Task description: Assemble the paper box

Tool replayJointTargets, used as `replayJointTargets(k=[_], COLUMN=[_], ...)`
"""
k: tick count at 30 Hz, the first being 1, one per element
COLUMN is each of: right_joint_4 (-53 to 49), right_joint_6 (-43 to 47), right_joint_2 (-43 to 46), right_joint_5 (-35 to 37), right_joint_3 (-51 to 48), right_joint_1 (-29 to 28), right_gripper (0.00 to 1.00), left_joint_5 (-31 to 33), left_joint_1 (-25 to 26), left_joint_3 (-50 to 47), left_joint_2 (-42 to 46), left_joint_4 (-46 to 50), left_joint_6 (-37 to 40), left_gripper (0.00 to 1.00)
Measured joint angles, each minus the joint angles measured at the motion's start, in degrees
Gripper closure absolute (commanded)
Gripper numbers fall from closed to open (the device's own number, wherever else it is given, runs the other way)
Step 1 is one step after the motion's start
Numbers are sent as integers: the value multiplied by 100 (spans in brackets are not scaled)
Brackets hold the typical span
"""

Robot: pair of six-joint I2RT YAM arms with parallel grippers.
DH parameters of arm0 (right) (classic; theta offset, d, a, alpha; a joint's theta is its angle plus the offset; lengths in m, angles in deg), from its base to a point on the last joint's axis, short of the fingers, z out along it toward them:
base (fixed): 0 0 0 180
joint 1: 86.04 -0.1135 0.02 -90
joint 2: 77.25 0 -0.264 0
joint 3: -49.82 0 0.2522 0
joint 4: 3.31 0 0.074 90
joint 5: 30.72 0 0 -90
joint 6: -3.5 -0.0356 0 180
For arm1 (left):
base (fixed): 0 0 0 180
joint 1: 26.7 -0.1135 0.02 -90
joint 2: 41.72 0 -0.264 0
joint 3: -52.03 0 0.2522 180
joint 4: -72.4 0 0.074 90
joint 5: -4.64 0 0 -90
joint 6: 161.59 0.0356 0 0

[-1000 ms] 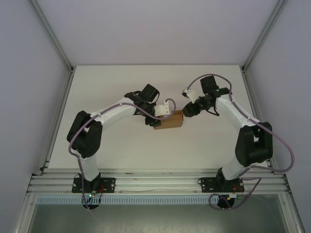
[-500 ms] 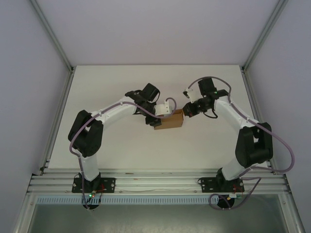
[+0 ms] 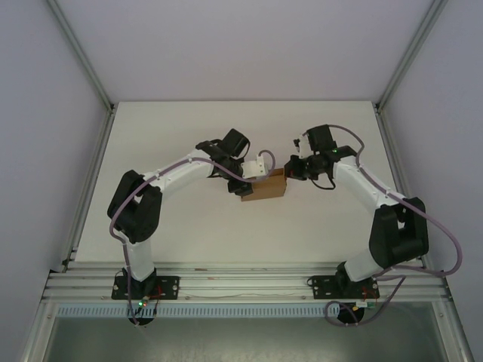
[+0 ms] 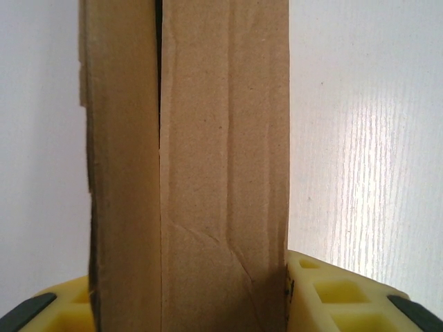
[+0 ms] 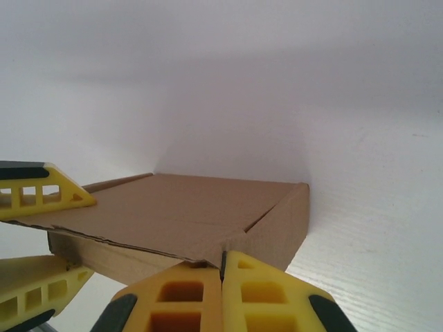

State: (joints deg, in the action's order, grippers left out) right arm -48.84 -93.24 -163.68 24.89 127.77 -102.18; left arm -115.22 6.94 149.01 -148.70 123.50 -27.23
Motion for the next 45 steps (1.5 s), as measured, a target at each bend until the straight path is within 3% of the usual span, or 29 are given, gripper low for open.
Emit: replayJointTargets(k=[12, 22, 31, 39, 42, 43, 44, 45], right_joint_4=[2037, 2586, 3501, 4266, 4374, 4380, 4378, 4374], right_joint_6=[323, 769, 413, 273, 269, 264, 247, 227], right_joint_2=[713, 1069, 1292, 1237, 1147, 1143, 1145, 1150], right_joint_5=[177, 503, 1355, 1622, 1650, 1668, 1711, 1751], right_joint_3=[-1438, -1985, -2577, -2931, -2922, -2920, -2920, -2918], right_joint_1=[-83, -181, -664, -734, -734, -739, -748, -763], right_gripper=[100, 100, 100, 100, 100, 100, 100, 100], left_joint_5=[15, 28, 48, 50, 52, 50, 48, 50], left_joint_1=[0, 0, -46, -114, -118, -118, -118, -118], left_joint_3=[0, -46, -90, -103, -116, -116, -116, -118], left_joint_2=[-2, -2, -2, -2, -2, -2, 2, 15], left_joint_4=[-68, -111, -149, -157, -157, -160, -160, -162], left_joint_6=[-140, -245, -299, -424, -485, -527, -564, -597], left_gripper=[56, 53, 53, 48, 35, 26, 9, 0])
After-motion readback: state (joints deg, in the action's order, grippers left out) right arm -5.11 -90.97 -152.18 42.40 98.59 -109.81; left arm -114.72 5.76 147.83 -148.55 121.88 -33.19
